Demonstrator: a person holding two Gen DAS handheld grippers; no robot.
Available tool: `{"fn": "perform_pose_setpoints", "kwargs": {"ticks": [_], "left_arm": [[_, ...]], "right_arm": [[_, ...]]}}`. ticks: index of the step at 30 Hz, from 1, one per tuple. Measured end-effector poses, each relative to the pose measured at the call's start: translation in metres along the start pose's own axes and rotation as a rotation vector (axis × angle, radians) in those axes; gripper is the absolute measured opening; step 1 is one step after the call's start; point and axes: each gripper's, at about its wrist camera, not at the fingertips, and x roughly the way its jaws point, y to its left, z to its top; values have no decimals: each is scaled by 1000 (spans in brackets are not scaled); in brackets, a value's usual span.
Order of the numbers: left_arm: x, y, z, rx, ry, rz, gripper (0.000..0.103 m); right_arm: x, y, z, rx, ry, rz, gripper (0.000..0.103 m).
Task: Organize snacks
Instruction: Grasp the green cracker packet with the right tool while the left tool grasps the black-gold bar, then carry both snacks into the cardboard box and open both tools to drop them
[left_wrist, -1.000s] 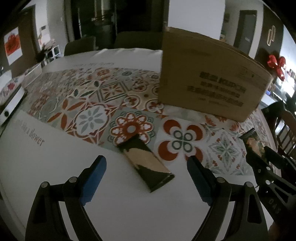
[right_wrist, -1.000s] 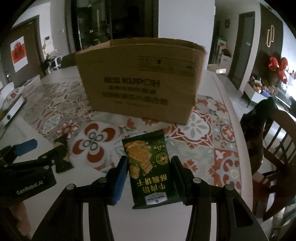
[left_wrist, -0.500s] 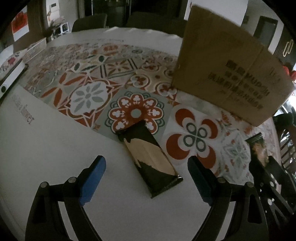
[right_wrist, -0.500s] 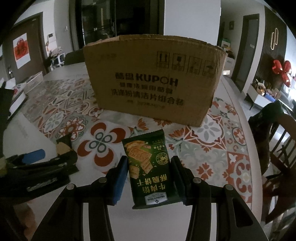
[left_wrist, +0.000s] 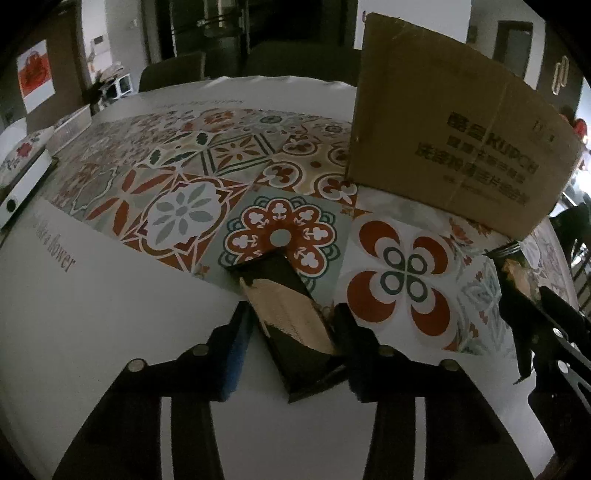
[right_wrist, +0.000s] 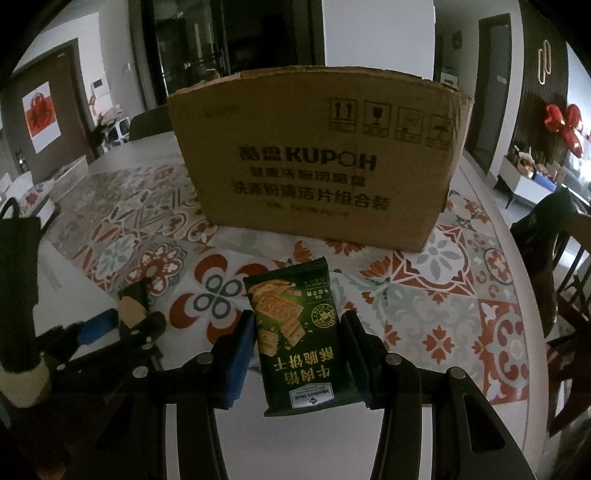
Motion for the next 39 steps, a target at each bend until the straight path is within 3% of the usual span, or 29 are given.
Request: {"fn": "perform_pose_setpoints", "kwargs": {"ticks": [8, 17, 39], "left_arm": [[-2, 5, 2, 70, -4, -51, 36], [-27, 8, 10, 135, -87, -112, 35], [-93, -6, 58, 220, -284, -285, 34]], "right_arm": [[-2, 11, -5, 10, 5, -10, 48], [-17, 12, -4, 60, -31, -34, 48], [-81, -3, 30, 138, -237, -86, 48]]}}
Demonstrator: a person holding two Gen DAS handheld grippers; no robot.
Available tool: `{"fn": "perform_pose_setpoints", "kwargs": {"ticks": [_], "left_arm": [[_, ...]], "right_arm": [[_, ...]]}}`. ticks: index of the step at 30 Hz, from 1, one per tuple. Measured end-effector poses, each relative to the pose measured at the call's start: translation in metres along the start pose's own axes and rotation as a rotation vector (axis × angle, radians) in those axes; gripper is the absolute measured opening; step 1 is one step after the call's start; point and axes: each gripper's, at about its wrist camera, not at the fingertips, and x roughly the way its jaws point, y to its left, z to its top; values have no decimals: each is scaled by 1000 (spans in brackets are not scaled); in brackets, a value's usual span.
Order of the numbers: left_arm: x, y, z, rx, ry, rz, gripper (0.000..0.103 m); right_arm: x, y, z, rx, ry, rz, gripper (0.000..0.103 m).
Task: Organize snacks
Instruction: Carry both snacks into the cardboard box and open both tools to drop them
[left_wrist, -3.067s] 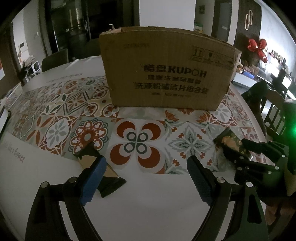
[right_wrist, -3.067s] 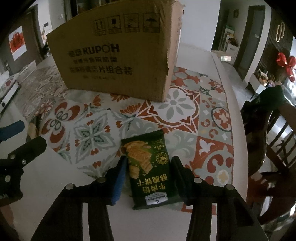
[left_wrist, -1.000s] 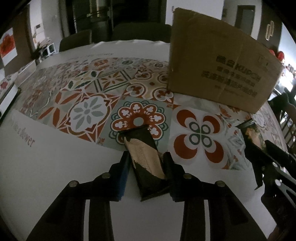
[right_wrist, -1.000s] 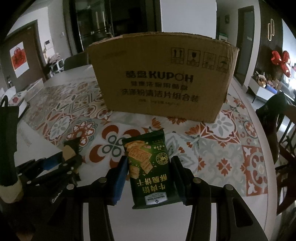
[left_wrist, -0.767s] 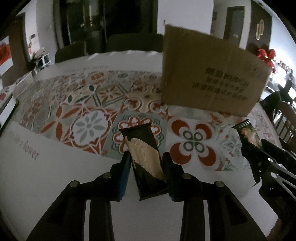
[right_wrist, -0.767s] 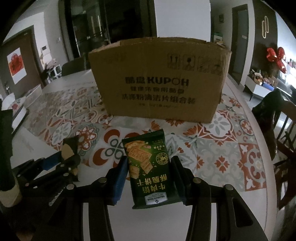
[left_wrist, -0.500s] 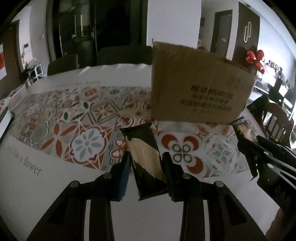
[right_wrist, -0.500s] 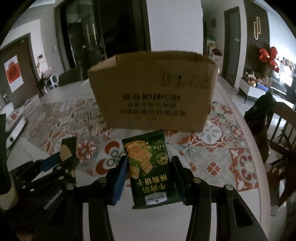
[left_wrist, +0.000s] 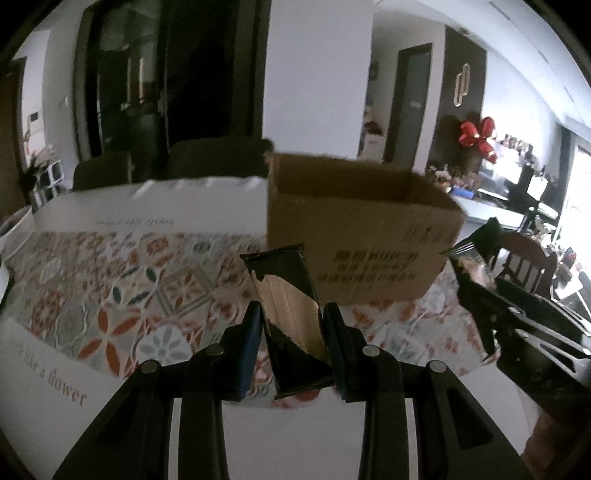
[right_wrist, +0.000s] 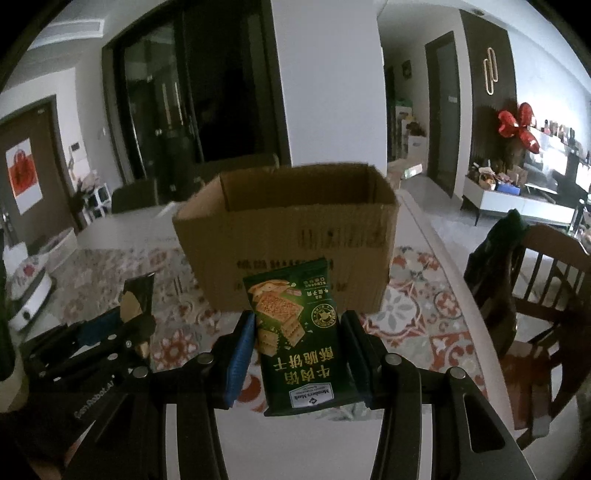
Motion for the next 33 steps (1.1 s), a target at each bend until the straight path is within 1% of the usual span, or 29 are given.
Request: {"fn": "perform_pose_setpoints", "kwargs": {"ticks": [5, 9, 12, 17, 19, 25, 33], "left_arm": [[-4, -8, 22, 35, -37, -59, 33], [-3, -14, 41, 59, -51, -103, 33], [-4, -18, 58, 83, -82, -124, 33], [3, -23, 85, 117, -96, -158, 33], [6, -24, 96, 127, -107, -159, 33], [23, -32, 122, 154, -109, -162, 33], [58, -39, 141, 173, -34, -183, 33]], "right_arm": [[-9, -5, 14, 15, -52, 3, 48], [-15, -8, 29, 16, -95, 2, 48], [-17, -9, 42, 15, -124, 2, 48], [-16, -7, 67, -9, -171, -4, 48], [-14, -8, 77, -17, -183, 0, 48], [-1, -10, 103, -49, -184, -4, 48], [31, -17, 125, -70, -140, -13, 48]]}}
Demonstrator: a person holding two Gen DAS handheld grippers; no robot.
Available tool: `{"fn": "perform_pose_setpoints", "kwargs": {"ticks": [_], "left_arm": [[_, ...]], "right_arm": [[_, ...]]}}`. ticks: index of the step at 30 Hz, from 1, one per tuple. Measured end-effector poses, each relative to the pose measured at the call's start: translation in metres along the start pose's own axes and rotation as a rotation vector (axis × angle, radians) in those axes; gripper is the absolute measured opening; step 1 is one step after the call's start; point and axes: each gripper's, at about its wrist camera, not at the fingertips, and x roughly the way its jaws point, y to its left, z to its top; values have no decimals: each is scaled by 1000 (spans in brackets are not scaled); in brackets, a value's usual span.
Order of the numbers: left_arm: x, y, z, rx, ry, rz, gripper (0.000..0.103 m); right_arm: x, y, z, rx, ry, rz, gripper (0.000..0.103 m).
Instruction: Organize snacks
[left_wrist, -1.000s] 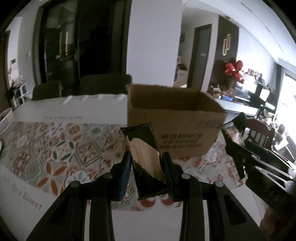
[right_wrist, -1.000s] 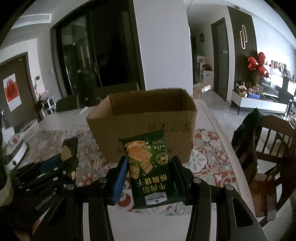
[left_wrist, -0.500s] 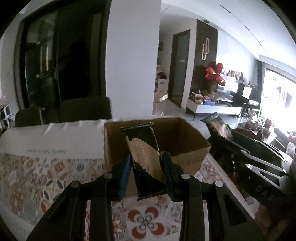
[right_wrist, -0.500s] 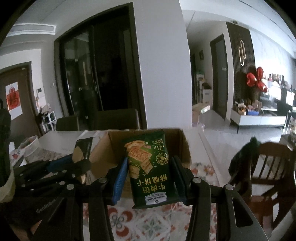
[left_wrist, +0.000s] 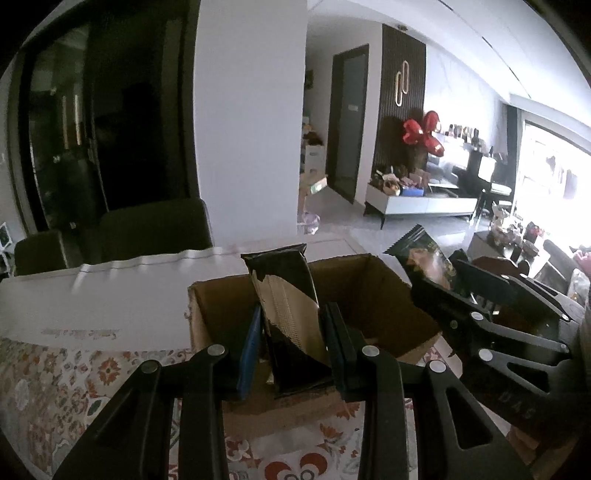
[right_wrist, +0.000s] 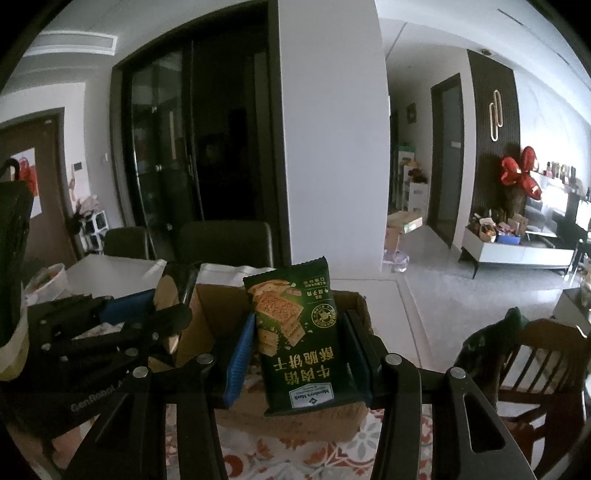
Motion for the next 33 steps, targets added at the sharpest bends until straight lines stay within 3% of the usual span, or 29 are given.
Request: {"fn": "perform_pose_setpoints", "kwargs": {"ticks": [9, 11, 14, 17, 20, 26, 33], "left_arm": [[43, 10, 8, -25, 111, -20, 37], [46, 13, 7, -26, 114, 2, 48], [41, 18, 4, -34, 99, 29, 56], [30, 23, -1, -44, 77, 62, 64], [12, 26, -6, -46, 42, 101, 72], [-29, 23, -25, -36, -20, 140, 91], [-82, 14, -57, -22, -82, 187, 101]], "right_arm": [[41, -12, 4, 24, 74, 5, 48], [49, -14, 3, 29, 91, 3, 48], [55, -14, 1, 26, 100, -20, 51], [54, -15, -2, 21, 106, -49, 70], [45, -12, -4, 14, 88, -81, 70], [10, 1, -16, 23, 34, -112, 84], [-39, 14, -41, 31, 1, -140, 89]]}}
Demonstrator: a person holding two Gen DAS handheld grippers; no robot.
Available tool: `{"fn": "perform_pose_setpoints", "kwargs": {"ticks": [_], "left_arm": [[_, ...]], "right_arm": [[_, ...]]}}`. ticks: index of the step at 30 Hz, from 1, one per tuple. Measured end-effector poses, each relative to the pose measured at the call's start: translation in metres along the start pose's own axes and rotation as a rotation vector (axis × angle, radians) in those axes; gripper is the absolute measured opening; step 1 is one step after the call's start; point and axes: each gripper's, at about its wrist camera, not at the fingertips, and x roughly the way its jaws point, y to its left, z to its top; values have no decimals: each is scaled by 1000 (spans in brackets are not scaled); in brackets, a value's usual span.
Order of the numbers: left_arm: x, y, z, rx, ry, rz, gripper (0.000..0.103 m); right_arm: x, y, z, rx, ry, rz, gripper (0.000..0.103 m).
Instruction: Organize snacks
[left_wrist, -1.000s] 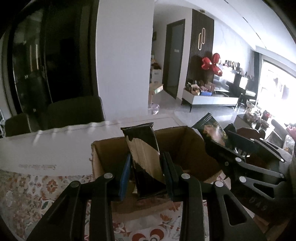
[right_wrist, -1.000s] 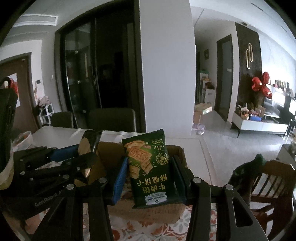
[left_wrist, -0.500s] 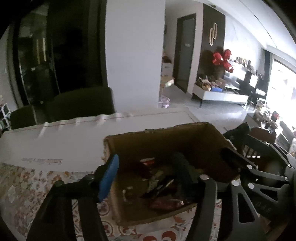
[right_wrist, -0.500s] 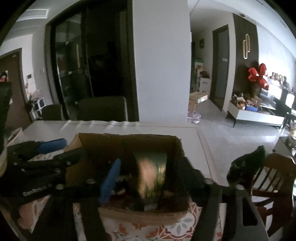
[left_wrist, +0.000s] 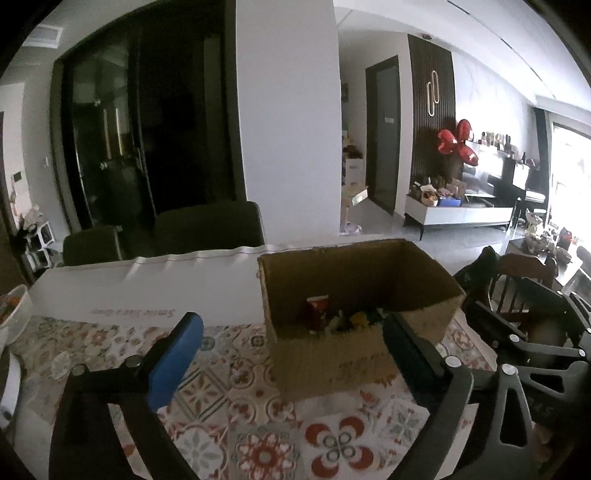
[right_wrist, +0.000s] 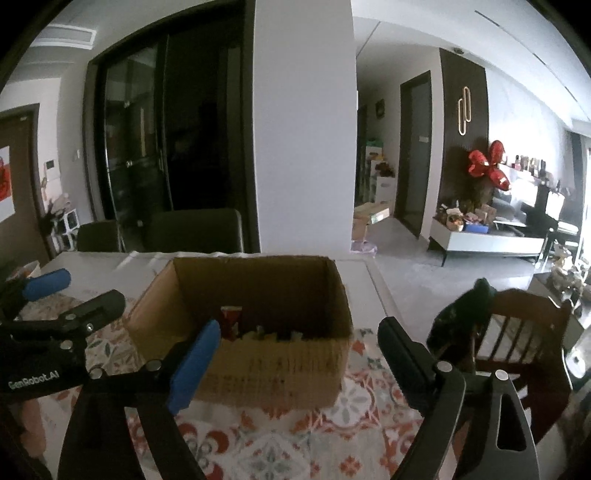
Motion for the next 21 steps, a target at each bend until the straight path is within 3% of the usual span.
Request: {"fn": "perform_pose_setpoints", "kwargs": {"ticks": [3, 21], "left_arm": [[-22, -1, -9, -10, -19, 8, 103], [-136, 6, -64, -14, -76, 47, 103]], "right_arm": [[-23, 3, -10, 11, -10, -1, 94], [-139, 25, -55, 20, -68, -9, 97]]}}
